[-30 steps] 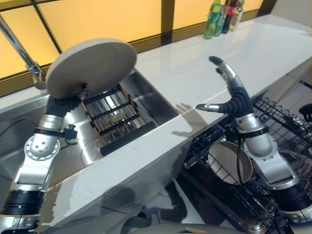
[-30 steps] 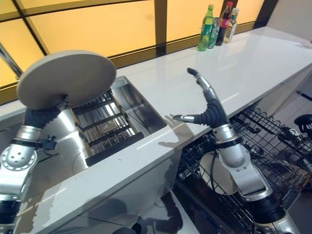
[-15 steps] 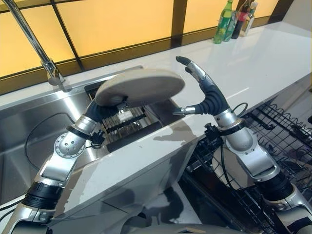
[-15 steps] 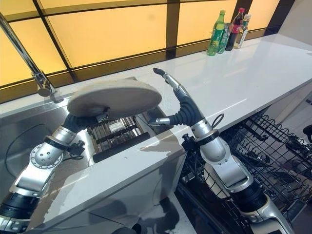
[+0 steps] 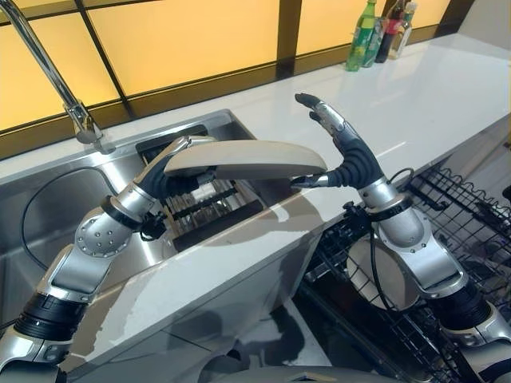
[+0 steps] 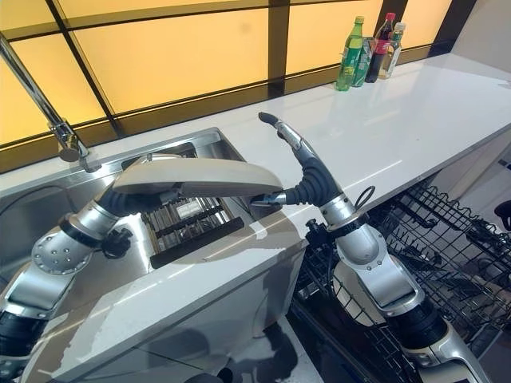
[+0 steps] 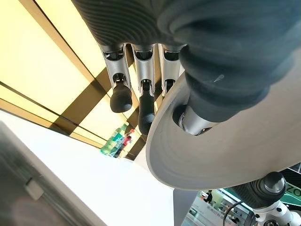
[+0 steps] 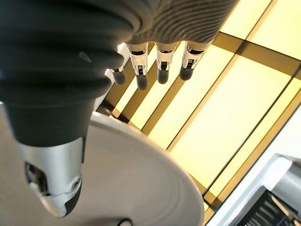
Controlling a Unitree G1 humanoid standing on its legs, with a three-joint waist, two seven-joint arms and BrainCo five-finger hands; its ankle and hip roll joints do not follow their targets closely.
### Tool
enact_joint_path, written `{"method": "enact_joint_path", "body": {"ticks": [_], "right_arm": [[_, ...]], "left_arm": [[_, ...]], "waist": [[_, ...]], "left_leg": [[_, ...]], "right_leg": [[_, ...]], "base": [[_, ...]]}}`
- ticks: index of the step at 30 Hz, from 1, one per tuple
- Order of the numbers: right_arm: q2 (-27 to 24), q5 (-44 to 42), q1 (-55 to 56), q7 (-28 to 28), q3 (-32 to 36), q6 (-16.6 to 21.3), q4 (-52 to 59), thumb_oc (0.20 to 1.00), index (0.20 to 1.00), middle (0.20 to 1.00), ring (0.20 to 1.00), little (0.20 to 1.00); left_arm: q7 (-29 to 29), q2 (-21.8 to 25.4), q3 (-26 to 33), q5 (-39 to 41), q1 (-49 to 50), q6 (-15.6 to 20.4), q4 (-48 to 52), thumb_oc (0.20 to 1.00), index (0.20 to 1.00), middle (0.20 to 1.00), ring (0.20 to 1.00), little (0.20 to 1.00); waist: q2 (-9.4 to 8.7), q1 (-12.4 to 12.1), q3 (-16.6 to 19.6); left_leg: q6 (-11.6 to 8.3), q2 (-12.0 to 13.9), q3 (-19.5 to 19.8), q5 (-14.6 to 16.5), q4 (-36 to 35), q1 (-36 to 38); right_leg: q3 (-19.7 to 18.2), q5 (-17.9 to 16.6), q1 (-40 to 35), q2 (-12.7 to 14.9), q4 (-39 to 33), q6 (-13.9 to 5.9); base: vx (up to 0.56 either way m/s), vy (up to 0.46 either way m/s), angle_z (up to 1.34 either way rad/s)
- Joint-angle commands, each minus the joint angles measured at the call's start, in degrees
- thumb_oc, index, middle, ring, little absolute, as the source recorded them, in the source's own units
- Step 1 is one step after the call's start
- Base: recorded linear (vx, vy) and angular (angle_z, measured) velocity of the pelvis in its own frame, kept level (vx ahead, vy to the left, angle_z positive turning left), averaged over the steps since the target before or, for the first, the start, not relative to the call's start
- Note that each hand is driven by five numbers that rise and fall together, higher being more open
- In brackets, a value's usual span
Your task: Pick up plates and place into dishwasher.
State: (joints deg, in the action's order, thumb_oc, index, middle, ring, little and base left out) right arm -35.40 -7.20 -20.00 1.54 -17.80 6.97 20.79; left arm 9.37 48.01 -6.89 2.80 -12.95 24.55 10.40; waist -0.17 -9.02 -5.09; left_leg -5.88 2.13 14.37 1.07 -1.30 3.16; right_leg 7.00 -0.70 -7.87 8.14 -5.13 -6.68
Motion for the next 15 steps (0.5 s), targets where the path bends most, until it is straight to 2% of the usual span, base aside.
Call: {"method": "enact_joint_path", "body": {"ticks": [1,7,15], "right_arm": [[-2.53,-3.88,-1.0,-3.01,-2.13,0.03,5.09,1.0,1.0,1.0,1.0,1.0],[1.82,-5.42,-7.12,-2.38,-8.43,-1.47,4.49,1.0,1.0,1.0,1.0,1.0],[5.95,-6.08,-8.57,-1.14,-11.25,-1.36,4.97,1.0,1.0,1.0,1.0,1.0]], "left_arm": [[-2.3,1.01,-4.45,0.07,-6.3,2.22,0.01,0.2,0.2,0.2,0.2,0.2],[-1.27,-1.27,-7.59,0.5,-8.63,2.14,-1.21,0.2,0.2,0.2,0.2,0.2],[-0.68,-3.46,-8.54,0.52,-8.09,1.66,-1.03,0.2,0.2,0.2,0.2,0.2]], "waist": [[0.15,-0.42,6.14],[-0.24,-1.83,6.25],[-0.3,-2.84,6.4]], "left_leg": [[-0.45,1.87,-1.53,0.78,-0.09,-0.62],[-0.55,1.57,-0.83,0.69,-0.24,-0.52],[-0.12,1.15,0.06,0.41,-0.48,-0.63]], "right_leg": [[-1.68,5.23,5.2,3.01,10.68,-2.75],[-0.9,5.1,4.77,3.6,10.6,-2.95],[-0.7,5.49,4.87,3.42,11.2,-2.77]], "base": [[0.0,0.0,0.0],[0.01,0.005,0.01],[0.02,0.011,0.05]]}}
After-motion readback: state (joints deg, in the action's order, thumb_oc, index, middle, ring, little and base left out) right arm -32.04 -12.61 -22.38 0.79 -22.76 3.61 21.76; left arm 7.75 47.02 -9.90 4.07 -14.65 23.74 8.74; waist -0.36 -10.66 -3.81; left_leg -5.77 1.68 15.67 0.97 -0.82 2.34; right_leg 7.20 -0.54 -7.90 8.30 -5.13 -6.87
